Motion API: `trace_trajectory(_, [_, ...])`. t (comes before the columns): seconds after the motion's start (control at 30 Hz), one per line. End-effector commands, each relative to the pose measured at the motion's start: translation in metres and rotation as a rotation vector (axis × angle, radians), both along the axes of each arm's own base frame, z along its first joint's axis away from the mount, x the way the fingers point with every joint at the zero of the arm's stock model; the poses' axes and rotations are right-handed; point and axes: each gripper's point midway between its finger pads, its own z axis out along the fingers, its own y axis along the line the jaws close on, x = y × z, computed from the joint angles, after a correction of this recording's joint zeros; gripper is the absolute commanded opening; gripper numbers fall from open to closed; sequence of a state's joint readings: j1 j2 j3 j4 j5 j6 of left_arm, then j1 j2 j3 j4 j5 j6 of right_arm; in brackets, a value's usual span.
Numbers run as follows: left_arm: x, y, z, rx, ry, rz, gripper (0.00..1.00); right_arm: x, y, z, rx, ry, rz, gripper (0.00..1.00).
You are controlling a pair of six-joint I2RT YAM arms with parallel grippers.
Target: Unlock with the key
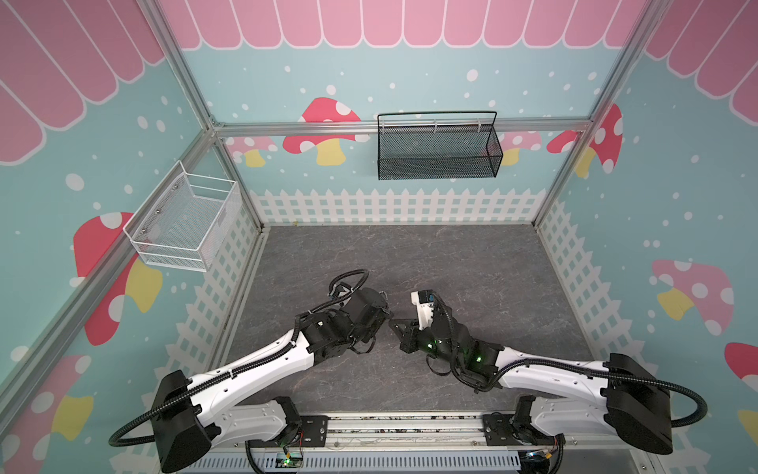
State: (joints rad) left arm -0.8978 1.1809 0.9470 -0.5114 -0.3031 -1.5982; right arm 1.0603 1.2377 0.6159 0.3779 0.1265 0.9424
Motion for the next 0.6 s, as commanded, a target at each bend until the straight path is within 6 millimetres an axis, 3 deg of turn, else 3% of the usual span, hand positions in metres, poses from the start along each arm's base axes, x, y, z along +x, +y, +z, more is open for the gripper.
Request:
trace_trajectory(0.0, [0.001,0.006,0.004,-0.018,-0.012,0.036,0.00,0.006,0.003,0.013,0.013,-0.031,-0.020,0.00])
trace_trajectory(0.4, [-0.001,0.001,0.008,-0.053,-0.007,0.014,0.00,0.007,0.004,-0.002,-0.002,0.008,-0.027,0.00])
trace_trajectory(0.57, [-0.001,0.000,0.010,-0.059,-0.008,0.009,0.00,0.010,0.002,0.003,0.002,-0.004,-0.038,0.00])
